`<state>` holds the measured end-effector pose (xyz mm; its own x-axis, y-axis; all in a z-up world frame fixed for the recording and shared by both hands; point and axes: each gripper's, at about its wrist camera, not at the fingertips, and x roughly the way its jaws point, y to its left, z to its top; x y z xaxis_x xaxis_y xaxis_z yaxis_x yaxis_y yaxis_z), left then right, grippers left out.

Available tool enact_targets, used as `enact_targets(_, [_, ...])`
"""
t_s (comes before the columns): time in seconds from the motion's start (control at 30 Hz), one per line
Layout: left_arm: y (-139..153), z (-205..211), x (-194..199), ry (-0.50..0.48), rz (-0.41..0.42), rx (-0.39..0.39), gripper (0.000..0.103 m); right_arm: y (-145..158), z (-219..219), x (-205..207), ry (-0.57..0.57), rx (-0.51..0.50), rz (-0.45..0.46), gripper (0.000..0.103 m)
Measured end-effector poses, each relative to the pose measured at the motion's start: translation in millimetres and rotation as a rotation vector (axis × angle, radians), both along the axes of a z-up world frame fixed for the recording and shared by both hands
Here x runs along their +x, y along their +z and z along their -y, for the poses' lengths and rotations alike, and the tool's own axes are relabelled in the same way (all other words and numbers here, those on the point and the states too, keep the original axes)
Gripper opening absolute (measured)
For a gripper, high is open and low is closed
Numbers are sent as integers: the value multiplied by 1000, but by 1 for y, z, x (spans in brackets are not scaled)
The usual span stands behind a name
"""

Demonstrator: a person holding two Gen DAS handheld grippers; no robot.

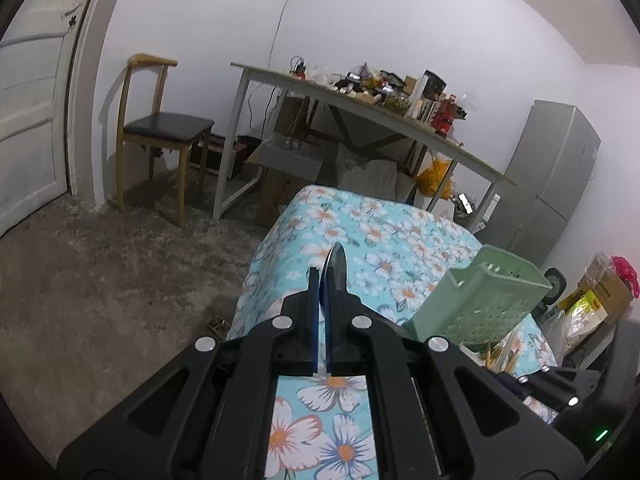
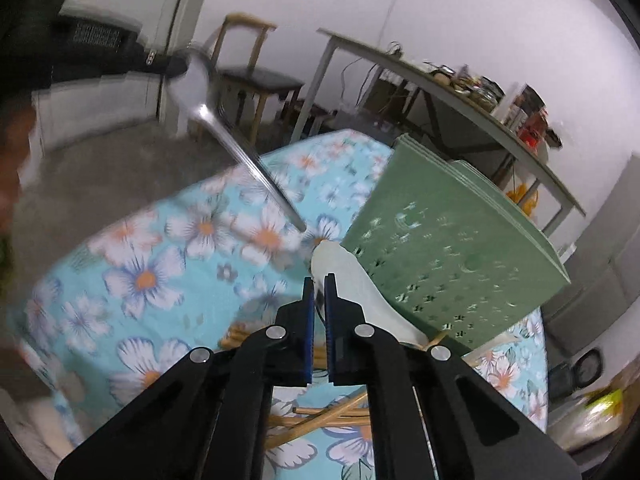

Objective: Organize utensils

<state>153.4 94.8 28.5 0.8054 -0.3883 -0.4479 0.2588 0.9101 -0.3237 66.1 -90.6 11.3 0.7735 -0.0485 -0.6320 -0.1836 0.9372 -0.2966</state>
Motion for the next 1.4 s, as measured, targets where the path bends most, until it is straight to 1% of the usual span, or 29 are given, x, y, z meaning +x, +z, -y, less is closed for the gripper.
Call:
enact_targets(0.1, [11, 4, -2, -3, 29, -2, 1, 20, 19, -5, -20, 112, 29, 3])
enact_targets(0.3, [46, 22, -10, -32, 119, -5, 1, 45, 55, -15, -46, 305, 56, 2])
enact_targets(0.4, [63, 36, -10, -47, 168, 9, 2, 55, 68, -24, -48, 381, 74, 2])
enact_targets(0.5, [78, 53, -9, -65, 212, 32, 3, 67, 80, -36, -50, 425, 107, 2])
enact_targets(0.67, [103, 68, -16, -62, 288, 73, 4, 79, 93, -52, -58, 452, 150, 2])
enact_targets(0.8, [117, 73, -23, -65, 314, 97, 1, 85, 102, -59, -64, 470, 172, 2])
enact_targets(0.97, [125, 86, -31, -82, 337, 121, 1, 93, 116, -67, -69, 493, 204, 2])
enact_targets(1.17, [124, 107, -27, -107, 349, 154, 1, 107, 139, -78, -81, 527, 259, 2])
enact_targets(1.3, [134, 114, -27, -99, 393, 162, 1, 118, 151, -81, -85, 538, 295, 2])
enact_targets(1.4, [141, 123, -27, -91, 433, 200, 1, 129, 162, -83, -84, 546, 327, 2])
